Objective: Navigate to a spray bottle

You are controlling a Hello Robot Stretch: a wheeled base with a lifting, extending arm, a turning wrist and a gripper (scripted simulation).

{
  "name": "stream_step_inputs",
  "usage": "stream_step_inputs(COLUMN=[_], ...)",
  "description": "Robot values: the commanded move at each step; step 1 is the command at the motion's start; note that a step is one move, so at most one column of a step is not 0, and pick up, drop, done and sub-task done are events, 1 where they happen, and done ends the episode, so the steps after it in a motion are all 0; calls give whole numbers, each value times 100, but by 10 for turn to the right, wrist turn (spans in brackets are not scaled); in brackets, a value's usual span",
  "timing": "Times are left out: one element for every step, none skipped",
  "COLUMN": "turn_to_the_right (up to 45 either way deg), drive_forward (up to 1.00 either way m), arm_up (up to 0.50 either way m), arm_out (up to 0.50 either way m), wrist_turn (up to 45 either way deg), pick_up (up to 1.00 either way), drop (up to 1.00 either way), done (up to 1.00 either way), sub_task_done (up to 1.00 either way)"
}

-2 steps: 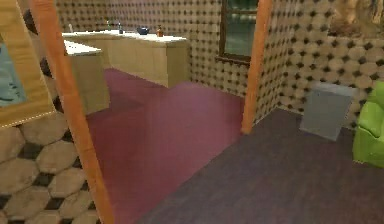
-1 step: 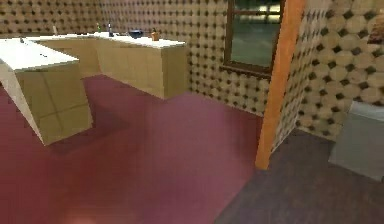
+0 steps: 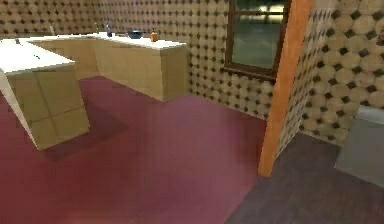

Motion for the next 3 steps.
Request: stream_step_inputs(turn_to_the_right=[-180,0,0], drive_forward=[0,100,100], arm_up=[0,0,0], arm_out=[0,0,0], wrist_turn=[0,0,0], pick_up=[0,0,0], drop=[0,0,0], done=[0,0,0], sub_task_done=[0,0,0])
